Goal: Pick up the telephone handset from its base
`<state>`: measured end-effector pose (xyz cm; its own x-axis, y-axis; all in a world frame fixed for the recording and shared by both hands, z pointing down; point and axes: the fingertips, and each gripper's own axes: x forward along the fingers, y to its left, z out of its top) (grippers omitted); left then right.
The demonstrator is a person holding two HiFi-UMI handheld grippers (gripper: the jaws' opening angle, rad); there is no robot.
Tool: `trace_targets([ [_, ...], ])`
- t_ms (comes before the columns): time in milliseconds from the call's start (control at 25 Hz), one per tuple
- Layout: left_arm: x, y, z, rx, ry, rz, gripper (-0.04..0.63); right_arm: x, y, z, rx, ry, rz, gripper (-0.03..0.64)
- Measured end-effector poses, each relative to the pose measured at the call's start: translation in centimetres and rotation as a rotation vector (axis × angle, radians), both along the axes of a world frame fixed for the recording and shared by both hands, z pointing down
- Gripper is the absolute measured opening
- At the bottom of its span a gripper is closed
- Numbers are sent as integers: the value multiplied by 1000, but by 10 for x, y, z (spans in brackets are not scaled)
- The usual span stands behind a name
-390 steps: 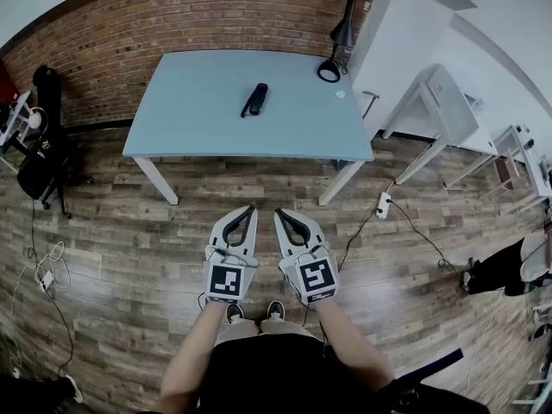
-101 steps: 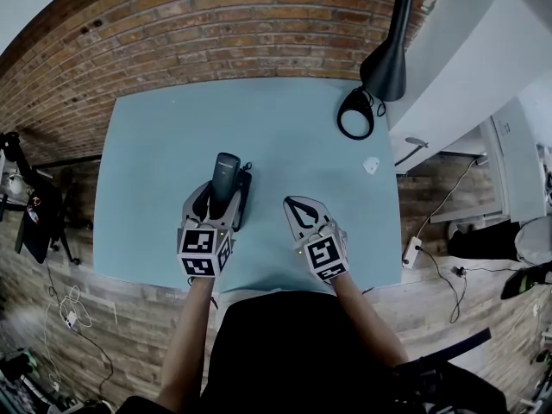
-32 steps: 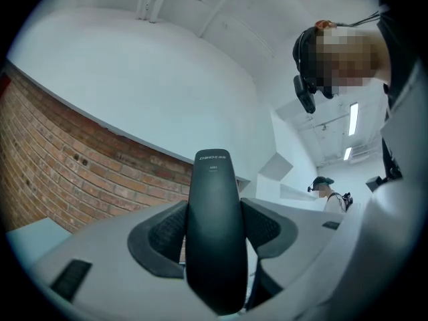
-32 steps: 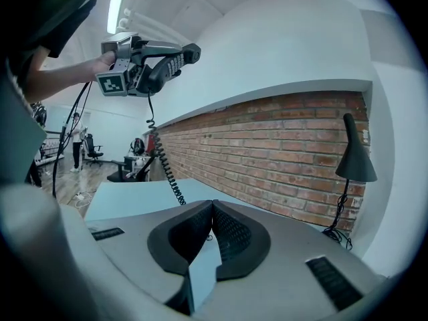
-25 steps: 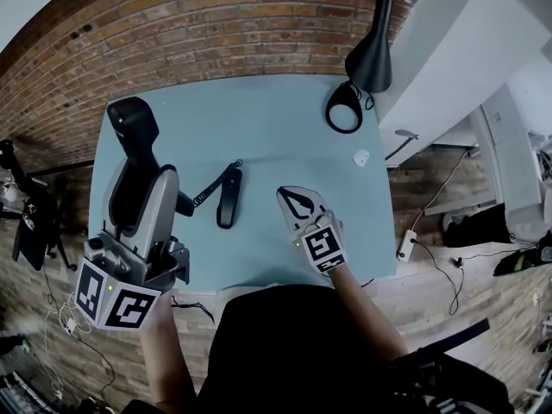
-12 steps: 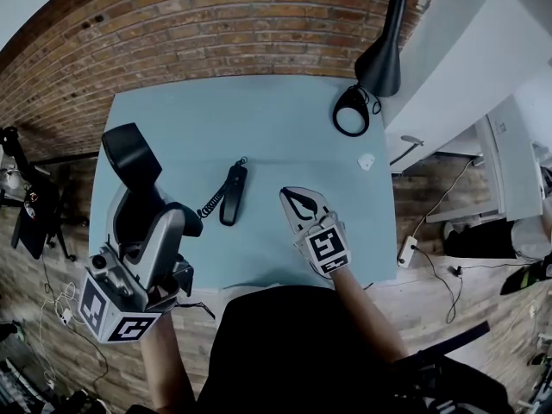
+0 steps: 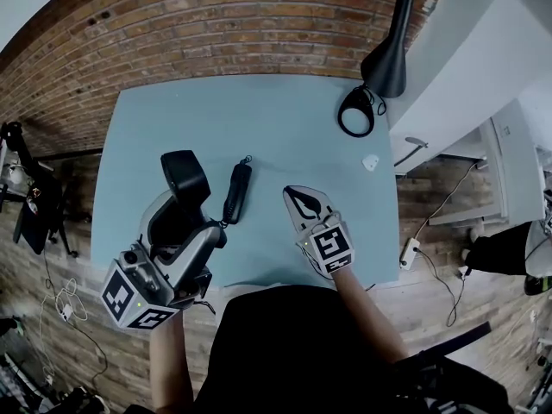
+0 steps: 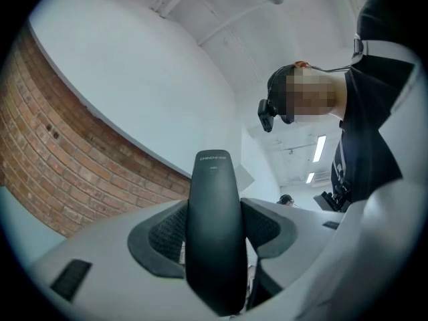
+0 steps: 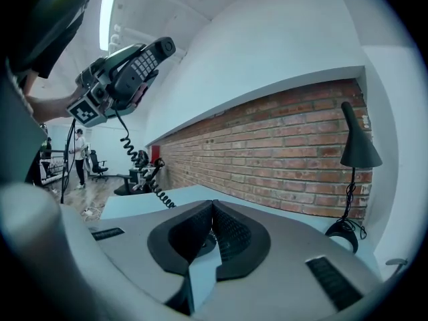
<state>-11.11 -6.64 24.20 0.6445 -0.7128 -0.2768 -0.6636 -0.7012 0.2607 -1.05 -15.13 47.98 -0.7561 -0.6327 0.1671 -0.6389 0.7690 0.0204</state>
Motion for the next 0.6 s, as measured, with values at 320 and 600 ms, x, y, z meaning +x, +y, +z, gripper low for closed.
trace_targets([
  [320,-1,-7,54,-116,-42,37,262,1,-1,-7,-7,-39,17,3],
  [600,-3,-12,93,-209,-33,54,262,-1,0,-7,-12,-46,17,3],
])
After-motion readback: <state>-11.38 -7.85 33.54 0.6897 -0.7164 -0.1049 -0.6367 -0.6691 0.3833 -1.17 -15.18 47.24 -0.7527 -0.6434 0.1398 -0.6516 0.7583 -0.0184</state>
